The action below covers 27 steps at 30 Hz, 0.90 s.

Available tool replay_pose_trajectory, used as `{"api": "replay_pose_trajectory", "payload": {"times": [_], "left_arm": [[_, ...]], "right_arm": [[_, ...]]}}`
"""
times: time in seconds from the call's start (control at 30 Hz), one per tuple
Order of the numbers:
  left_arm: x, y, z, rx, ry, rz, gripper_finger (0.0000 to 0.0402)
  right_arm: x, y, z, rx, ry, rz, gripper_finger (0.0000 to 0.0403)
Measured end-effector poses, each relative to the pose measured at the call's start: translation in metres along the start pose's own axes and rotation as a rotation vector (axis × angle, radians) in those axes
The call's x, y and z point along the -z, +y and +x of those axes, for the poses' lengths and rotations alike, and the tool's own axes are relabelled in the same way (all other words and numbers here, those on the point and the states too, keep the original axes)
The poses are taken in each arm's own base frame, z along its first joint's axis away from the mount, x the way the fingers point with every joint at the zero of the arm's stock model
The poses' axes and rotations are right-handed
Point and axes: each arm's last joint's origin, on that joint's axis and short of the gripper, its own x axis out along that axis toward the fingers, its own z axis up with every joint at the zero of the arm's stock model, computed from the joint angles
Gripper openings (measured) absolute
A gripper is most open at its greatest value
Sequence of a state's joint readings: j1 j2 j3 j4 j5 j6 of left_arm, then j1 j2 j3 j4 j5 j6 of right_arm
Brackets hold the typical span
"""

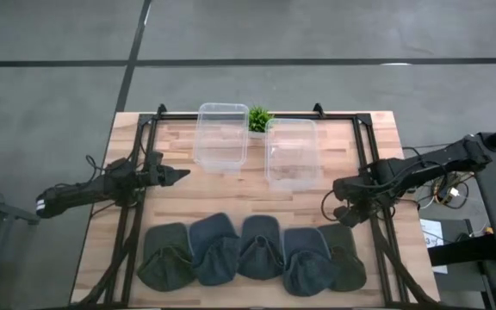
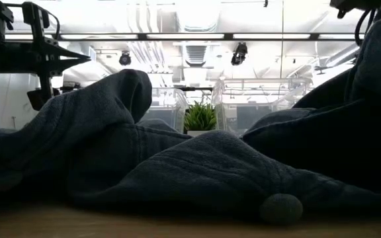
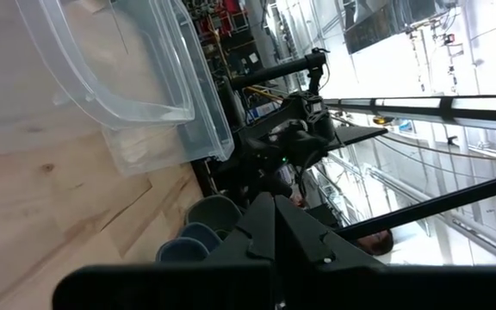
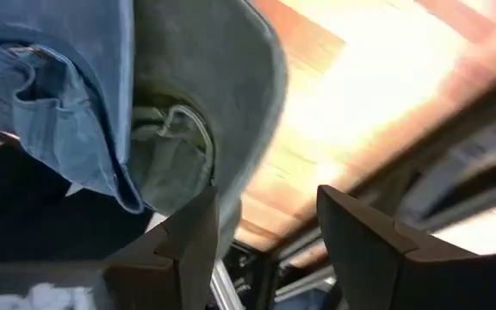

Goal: Pick & Place hat
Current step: Put the right black cap into the right transparent bin

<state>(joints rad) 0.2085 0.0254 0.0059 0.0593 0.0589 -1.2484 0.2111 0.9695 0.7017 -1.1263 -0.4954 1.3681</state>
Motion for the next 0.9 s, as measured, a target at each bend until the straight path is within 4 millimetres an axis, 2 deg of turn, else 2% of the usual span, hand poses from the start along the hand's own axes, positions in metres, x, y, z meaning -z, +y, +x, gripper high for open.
{"api": "replay_pose_trajectory", "payload": {"times": [0.17,0.5,0.6,0.8,0.9], "left_arm": [[0.000,0.000,0.000,-0.001,-0.001,0.001,0.0002],[0.000,0.000,0.000,-0.001,-0.001,-0.003,0.0002],[0.000,0.000,0.000,-0.001,-0.001,-0.003,0.0002],[0.000,0.000,0.000,-0.001,-0.001,-0.004,0.0002],[0.000,0.000,0.000,-0.001,-0.003,-0.005,0.0002]], "right_arm": [[-0.007,0.003,0.015,-0.088,0.034,0.019,0.0189],[-0.013,-0.007,0.031,-0.054,0.063,0.043,0.0178],[-0.014,-0.005,0.032,-0.075,0.087,0.027,0.0143],[-0.018,-0.004,0.039,-0.124,0.092,0.007,0.0027],[-0.018,-0.005,0.040,-0.125,0.095,0.005,0.0015]]}}
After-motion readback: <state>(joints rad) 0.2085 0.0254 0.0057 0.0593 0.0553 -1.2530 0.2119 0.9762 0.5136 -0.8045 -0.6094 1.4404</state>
